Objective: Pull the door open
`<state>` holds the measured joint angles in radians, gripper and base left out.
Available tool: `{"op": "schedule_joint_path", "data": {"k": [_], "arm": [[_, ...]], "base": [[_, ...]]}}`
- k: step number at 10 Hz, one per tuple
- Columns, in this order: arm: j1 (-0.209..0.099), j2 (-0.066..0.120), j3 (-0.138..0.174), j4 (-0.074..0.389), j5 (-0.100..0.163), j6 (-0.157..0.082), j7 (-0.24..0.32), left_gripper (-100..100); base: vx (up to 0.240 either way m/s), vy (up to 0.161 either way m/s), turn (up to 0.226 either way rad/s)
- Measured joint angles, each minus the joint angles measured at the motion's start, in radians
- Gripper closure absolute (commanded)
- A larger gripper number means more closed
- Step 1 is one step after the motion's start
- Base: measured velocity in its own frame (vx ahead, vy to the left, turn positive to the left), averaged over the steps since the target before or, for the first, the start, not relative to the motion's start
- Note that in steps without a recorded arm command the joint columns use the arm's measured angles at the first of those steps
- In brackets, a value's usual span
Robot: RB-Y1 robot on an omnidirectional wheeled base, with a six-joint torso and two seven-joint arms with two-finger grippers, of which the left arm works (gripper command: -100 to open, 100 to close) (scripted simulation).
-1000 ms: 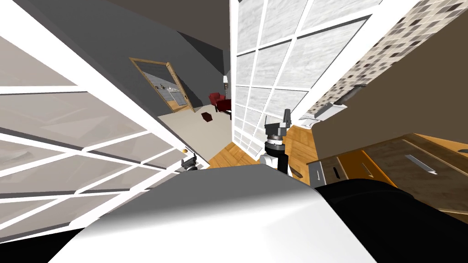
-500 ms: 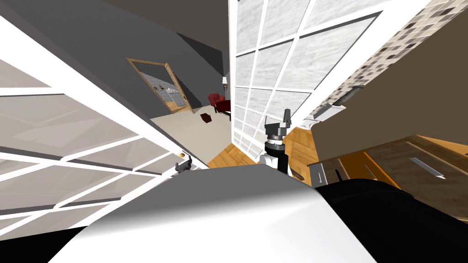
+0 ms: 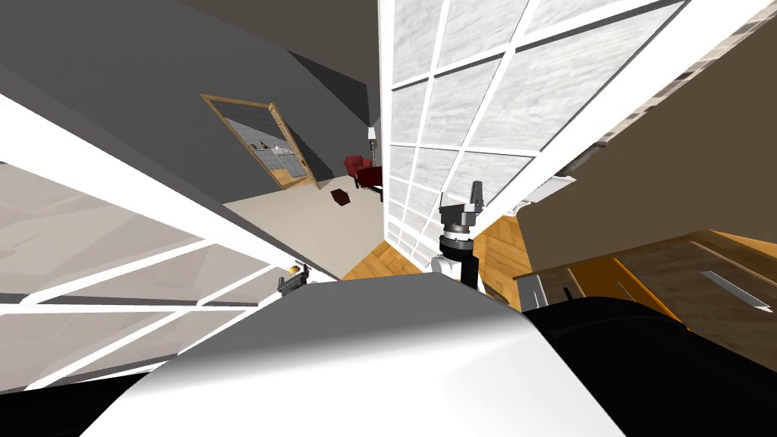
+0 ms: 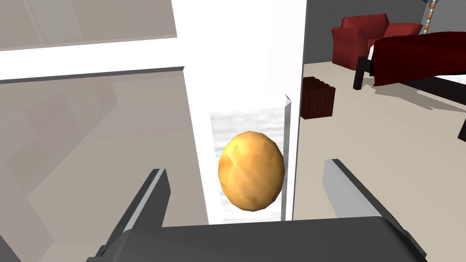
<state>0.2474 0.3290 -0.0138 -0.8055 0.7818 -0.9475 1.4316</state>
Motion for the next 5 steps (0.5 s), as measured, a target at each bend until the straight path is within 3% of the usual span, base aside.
{"op": "schedule_joint_path", "data": {"k": [2,3,5], "arm": [[0.019,0.029,0.0,-0.001,0.005,-0.001,0.033,-100],[0.021,0.031,0.0,-0.001,0.005,-0.002,0.037,100],[0.02,0.029,0.0,-0.001,0.005,-0.001,0.033,100]], "base": [[0.096,-0.006,0.001],[-0.013,-0.002,-0.002],[-0.022,0.002,-0.011]]}}
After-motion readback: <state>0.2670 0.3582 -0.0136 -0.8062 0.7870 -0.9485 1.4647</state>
